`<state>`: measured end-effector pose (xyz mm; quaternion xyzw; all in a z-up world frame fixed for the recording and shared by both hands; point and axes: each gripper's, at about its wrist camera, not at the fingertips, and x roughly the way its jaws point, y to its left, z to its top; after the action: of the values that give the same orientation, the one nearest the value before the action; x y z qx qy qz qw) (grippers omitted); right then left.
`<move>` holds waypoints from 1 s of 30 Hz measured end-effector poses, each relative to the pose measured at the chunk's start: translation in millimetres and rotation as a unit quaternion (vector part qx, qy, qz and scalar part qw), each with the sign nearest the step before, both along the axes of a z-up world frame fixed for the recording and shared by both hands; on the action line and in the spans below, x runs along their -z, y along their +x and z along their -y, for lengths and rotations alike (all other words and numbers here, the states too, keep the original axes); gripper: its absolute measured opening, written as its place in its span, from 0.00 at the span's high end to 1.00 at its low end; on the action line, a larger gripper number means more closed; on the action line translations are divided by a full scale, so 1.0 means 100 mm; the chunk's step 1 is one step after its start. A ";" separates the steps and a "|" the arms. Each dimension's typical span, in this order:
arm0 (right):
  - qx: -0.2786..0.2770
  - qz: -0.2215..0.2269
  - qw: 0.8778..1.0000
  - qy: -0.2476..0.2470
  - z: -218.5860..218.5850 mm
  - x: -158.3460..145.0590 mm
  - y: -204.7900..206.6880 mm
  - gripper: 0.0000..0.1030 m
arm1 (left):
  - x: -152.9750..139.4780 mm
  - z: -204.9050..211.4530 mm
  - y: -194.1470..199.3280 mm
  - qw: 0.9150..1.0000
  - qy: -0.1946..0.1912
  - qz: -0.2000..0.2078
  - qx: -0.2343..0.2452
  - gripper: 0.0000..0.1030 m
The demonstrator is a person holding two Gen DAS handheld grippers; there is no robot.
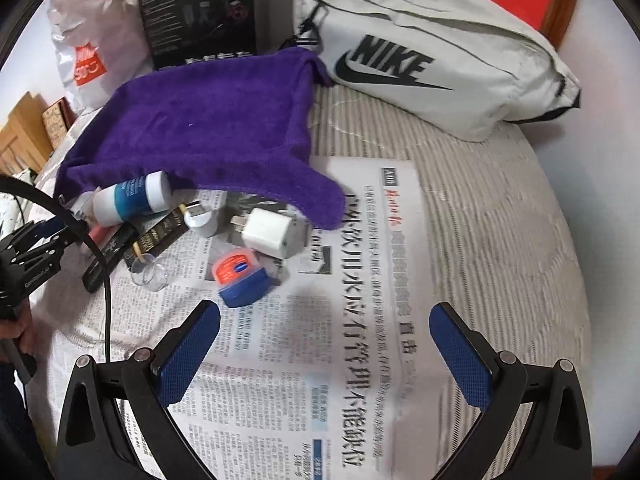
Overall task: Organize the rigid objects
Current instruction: 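Grasp the green binder clip with the left tool while the right tool grasps the orange-lidded lip balm tin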
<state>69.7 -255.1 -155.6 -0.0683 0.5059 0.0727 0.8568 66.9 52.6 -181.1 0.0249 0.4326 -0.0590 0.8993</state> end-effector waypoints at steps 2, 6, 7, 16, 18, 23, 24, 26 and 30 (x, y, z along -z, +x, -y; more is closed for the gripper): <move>-0.015 0.001 1.000 0.006 -0.06 0.06 0.01 0.00 | 0.00 0.00 0.00 1.000 0.003 0.000 0.000 0.62; -0.048 0.008 0.999 0.011 -0.18 0.19 0.04 0.06 | 0.00 0.00 -0.01 1.000 0.001 0.001 0.000 0.62; -0.054 0.012 0.998 0.017 -0.19 0.21 0.05 0.09 | 0.00 0.01 -0.01 1.000 0.000 0.001 0.000 0.62; -0.092 0.027 0.994 0.055 -0.30 0.39 0.20 0.51 | 0.00 0.01 -0.01 1.000 0.004 0.002 -0.001 0.62; -0.095 0.029 0.993 0.059 -0.31 0.39 0.20 0.58 | 0.00 0.01 -0.01 1.000 0.003 0.001 -0.001 0.62; -0.125 0.026 0.990 0.061 -0.40 0.38 0.11 0.62 | 0.01 0.01 -0.01 1.000 0.002 0.001 -0.001 0.62; -0.128 0.031 0.990 0.052 -0.42 0.39 0.11 0.62 | 0.00 0.01 -0.01 1.000 0.002 0.001 -0.001 0.62; -0.131 0.040 0.990 0.044 -0.43 0.40 0.08 0.62 | 0.01 0.01 -0.01 1.000 0.002 0.001 -0.001 0.62; -0.128 0.065 0.989 0.043 -0.42 0.41 0.04 0.62 | 0.00 0.01 -0.01 1.000 0.003 0.001 -0.001 0.62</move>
<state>73.8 -213.0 -197.1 -0.1000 0.4326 0.1992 0.8736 65.5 51.8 -181.5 0.0273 0.4315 -0.0567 0.8999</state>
